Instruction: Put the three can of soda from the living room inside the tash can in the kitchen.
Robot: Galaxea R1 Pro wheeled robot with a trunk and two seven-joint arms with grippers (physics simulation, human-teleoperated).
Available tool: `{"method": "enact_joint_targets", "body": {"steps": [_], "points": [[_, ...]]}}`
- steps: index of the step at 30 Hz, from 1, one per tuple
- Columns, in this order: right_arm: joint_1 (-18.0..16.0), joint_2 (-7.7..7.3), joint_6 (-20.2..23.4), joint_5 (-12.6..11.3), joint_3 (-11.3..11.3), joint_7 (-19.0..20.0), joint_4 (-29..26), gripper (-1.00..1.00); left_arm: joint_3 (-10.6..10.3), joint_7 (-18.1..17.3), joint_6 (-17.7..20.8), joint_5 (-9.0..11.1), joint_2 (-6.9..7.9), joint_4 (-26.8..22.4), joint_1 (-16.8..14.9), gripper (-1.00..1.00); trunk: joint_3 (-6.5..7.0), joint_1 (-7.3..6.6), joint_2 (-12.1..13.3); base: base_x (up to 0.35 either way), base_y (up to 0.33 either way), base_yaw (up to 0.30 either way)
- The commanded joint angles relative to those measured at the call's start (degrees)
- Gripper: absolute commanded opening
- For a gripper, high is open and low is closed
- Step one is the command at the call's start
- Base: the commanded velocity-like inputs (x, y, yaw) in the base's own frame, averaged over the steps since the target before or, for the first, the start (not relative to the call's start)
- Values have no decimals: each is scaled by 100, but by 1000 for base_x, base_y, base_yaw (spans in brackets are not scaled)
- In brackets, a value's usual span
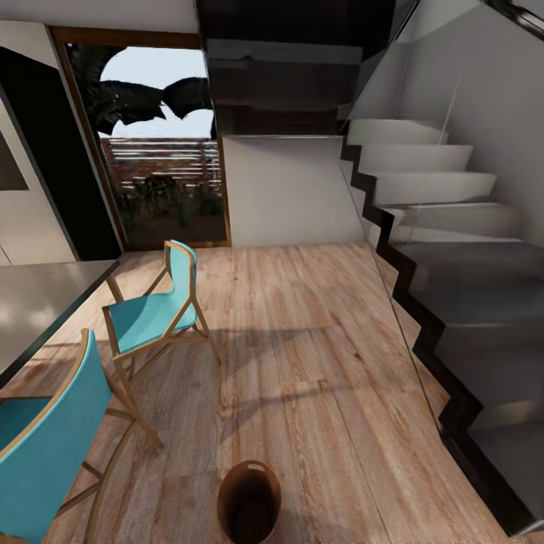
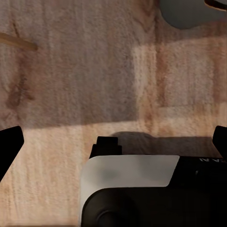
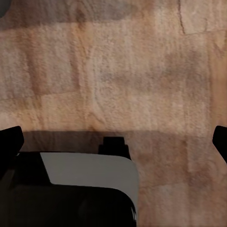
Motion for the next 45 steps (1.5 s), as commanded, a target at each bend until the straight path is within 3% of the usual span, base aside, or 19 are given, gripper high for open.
{"method": "enact_joint_targets", "body": {"steps": [1,12,45], "points": [[0,1,0,0,-1,0,0,100,0,0,4,0,-12,2,0,100,-28,23,-42,0,0,0],[0,-1,7,0,6,13,-8,100,0,4,9,65,-78,19,0,100,-328,264,-483,0,0,0],[0,4,0,23,33,-18,-8,100,-3,4,9,78,-55,61,0,100,-1229,989,-1806,0,0,0]]}}
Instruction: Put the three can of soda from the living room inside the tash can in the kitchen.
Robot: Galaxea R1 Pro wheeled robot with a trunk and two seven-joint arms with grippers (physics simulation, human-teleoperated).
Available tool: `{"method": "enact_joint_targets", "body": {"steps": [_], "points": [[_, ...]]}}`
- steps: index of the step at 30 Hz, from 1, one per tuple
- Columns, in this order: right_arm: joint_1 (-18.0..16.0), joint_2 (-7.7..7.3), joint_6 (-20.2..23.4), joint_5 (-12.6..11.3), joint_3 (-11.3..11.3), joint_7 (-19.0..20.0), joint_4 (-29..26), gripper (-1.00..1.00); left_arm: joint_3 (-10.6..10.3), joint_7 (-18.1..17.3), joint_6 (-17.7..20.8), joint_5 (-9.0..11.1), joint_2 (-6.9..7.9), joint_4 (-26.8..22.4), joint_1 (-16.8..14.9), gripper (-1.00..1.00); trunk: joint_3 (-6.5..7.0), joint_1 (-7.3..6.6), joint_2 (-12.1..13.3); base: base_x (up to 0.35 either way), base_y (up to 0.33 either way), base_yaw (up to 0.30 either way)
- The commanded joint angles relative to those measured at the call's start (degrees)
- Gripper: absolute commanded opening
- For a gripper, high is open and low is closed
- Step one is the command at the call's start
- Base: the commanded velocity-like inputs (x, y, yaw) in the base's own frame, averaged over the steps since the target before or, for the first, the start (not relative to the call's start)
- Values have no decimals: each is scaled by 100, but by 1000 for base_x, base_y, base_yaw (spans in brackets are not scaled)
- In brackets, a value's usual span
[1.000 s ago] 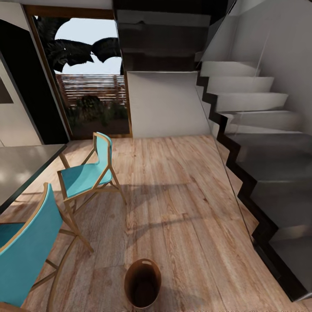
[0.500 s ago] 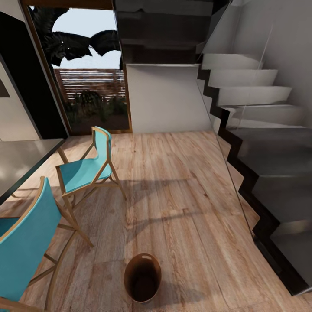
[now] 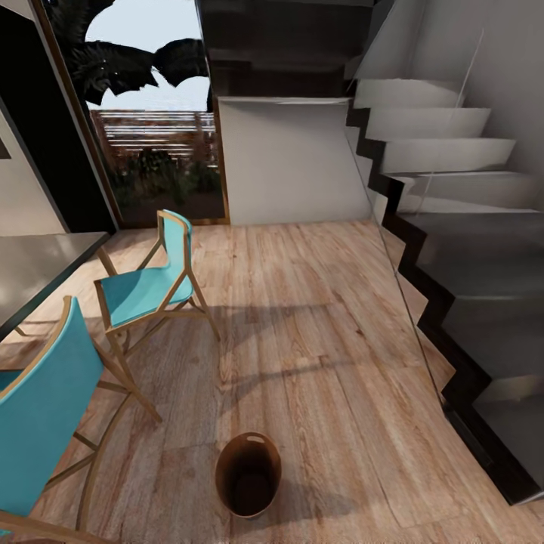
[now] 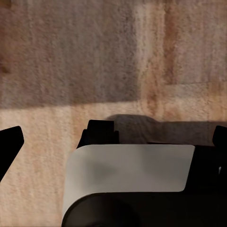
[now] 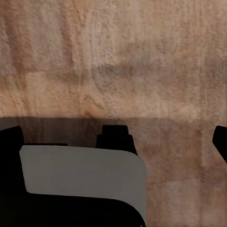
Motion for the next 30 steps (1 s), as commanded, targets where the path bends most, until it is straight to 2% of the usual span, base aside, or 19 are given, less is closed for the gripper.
{"method": "enact_joint_targets", "body": {"steps": [1,5,9,10,12,14,16,18,19,21,22,26,30], "points": [[0,2,-4,138,0,2,0,100,-4,2,0,-5,0,-4,1,100,-28,23,-42,0,0,0],[0,16,-11,436,-26,6,-2,100,-6,0,-6,-7,4,4,0,100,-137,111,-202,0,0,0],[0,16,0,517,-38,12,-145,100,-6,-3,-8,-3,13,0,1,100,-247,198,-363,0,0,0],[0,16,19,532,-40,13,-298,100,-6,-3,-8,-2,16,-13,0,100,-274,220,-403,0,0,0],[0,19,100,625,-30,17,-1014,100,-6,1,-3,-7,19,-63,0,100,-329,264,-483,0,0,0],[0,25,177,725,-24,19,-1285,100,-6,3,23,-12,23,-202,0,100,-383,308,-563,0,0,0],[0,29,271,810,-24,23,-1517,100,-6,5,169,-17,26,-478,0,100,-438,352,-643,0,0,0],[0,34,363,856,-25,24,-1734,100,-6,11,480,-17,31,-854,0,100,-492,396,-723,0,0,0],[0,37,437,873,-26,25,-1895,100,-4,15,737,-20,31,-1152,0,100,-520,418,-764,0,0,0],[0,41,740,890,-16,33,-2433,100,11,27,1371,-24,33,-2052,2,100,-574,462,-844,0,0,0],[0,47,952,883,-19,40,-2847,100,17,30,1590,-29,43,-2517,3,100,-602,484,-884,0,0,0],[0,45,1041,877,-23,43,-3086,100,29,31,1681,-33,47,-2721,1,100,-711,572,-1044,0,0,0],[0,40,1062,881,-19,44,-3161,100,127,31,1787,-44,46,-2940,0,100,-820,660,-1205,0,0,0]]}}
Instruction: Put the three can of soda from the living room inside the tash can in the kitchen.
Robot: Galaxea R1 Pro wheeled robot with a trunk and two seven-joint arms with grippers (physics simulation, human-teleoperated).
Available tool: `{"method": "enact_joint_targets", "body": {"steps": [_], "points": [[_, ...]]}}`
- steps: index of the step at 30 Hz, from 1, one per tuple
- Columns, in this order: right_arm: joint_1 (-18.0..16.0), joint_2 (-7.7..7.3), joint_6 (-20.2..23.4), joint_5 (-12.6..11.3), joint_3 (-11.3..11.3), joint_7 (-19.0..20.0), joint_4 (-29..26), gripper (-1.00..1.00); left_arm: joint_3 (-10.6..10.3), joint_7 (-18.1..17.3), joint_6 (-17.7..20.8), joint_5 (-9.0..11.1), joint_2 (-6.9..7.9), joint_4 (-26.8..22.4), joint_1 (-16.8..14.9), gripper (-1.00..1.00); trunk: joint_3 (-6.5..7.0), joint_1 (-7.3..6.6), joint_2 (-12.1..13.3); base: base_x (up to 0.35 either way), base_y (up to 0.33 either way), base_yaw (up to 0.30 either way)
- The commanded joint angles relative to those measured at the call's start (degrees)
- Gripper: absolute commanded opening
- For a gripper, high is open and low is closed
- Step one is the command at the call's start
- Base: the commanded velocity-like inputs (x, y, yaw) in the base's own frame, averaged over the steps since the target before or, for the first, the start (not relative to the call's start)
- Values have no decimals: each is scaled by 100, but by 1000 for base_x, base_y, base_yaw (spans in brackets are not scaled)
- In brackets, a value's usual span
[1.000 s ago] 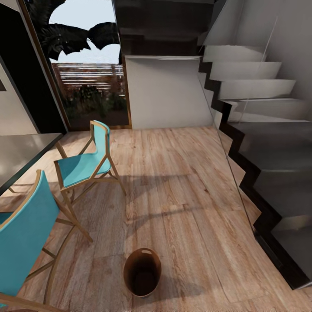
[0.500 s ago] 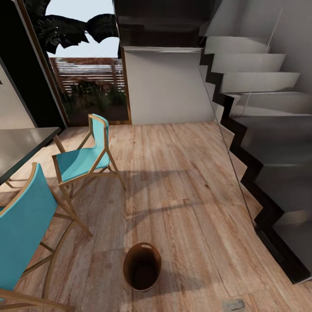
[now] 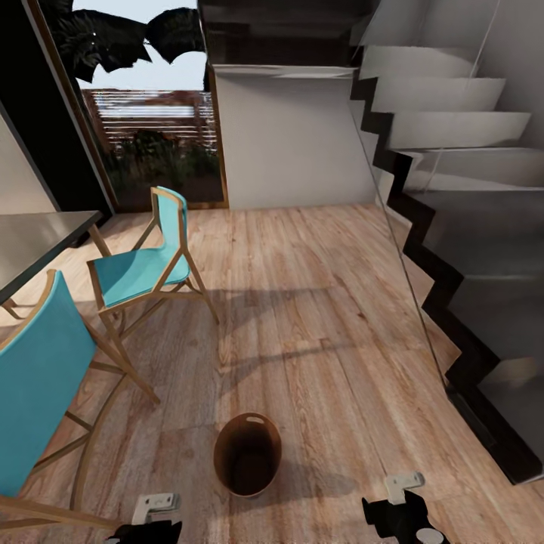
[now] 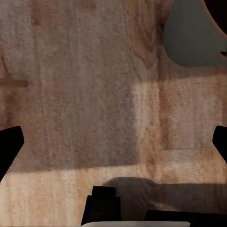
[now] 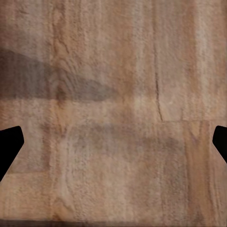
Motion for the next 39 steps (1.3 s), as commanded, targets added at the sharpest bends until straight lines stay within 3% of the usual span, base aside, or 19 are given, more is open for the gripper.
{"method": "enact_joint_targets", "body": {"steps": [1,5,14,28,39], "points": [[0,-2,4,1,4,0,-24,100,38,0,98,-2,1,-152,0,100,-28,23,-42,0,0,0],[0,1,16,2,5,1,-84,100,94,-1,419,-15,-6,-576,0,100,-137,110,-202,0,0,0],[0,12,30,-6,-3,0,-91,100,97,0,445,-50,-13,-603,1,100,-376,308,-563,0,0,0],[0,12,20,4,-15,0,-92,100,105,0,432,-42,-1,-582,1,100,-638,616,-1125,0,0,0],[0,6,20,5,-4,1,-92,100,105,0,429,-42,-4,-577,0,100,-638,616,-1125,0,0,0]]}}
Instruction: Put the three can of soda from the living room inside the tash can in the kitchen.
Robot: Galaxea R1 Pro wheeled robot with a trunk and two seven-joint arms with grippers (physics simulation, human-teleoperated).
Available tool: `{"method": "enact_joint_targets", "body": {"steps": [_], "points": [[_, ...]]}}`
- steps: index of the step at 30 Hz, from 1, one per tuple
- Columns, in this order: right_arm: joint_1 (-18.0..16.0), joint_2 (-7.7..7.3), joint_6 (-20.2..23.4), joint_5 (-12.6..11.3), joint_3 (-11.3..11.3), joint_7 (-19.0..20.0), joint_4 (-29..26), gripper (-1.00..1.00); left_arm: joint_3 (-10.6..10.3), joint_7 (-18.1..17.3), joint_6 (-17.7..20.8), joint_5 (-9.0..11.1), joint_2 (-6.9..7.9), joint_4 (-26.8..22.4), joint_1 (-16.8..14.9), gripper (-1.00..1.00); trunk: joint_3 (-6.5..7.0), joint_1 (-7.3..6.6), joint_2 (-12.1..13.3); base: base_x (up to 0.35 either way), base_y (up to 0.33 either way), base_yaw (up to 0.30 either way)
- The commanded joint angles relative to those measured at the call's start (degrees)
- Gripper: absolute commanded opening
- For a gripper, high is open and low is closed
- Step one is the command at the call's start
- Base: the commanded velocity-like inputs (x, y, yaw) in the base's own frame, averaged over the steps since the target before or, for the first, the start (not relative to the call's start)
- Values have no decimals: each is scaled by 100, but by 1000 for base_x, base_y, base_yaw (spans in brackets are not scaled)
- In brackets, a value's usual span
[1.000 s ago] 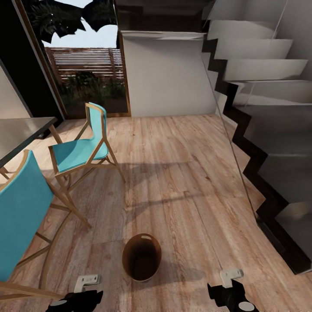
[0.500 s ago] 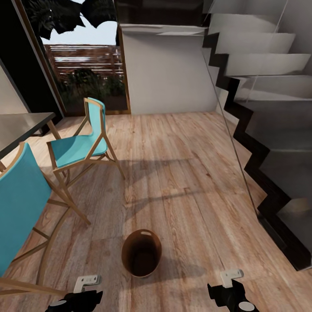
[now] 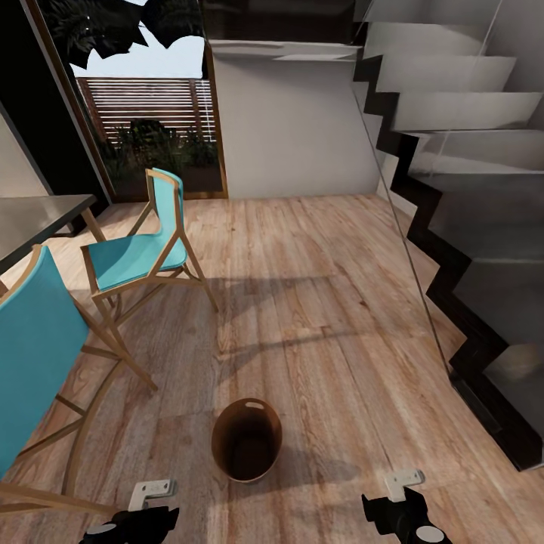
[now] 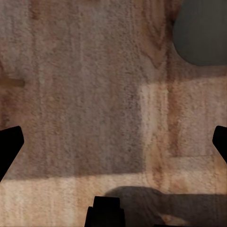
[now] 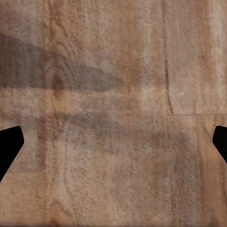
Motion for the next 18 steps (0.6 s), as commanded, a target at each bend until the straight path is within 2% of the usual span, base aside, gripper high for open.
{"method": "enact_joint_targets", "body": {"steps": [1,18], "points": [[0,1,0,0,1,0,0,100,0,0,0,0,1,0,0,100,0,0,0,0,0,0],[0,-4,17,-3,5,0,0,100,0,0,-9,0,8,-5,1,100,0,0,0,0,0,0]]}}
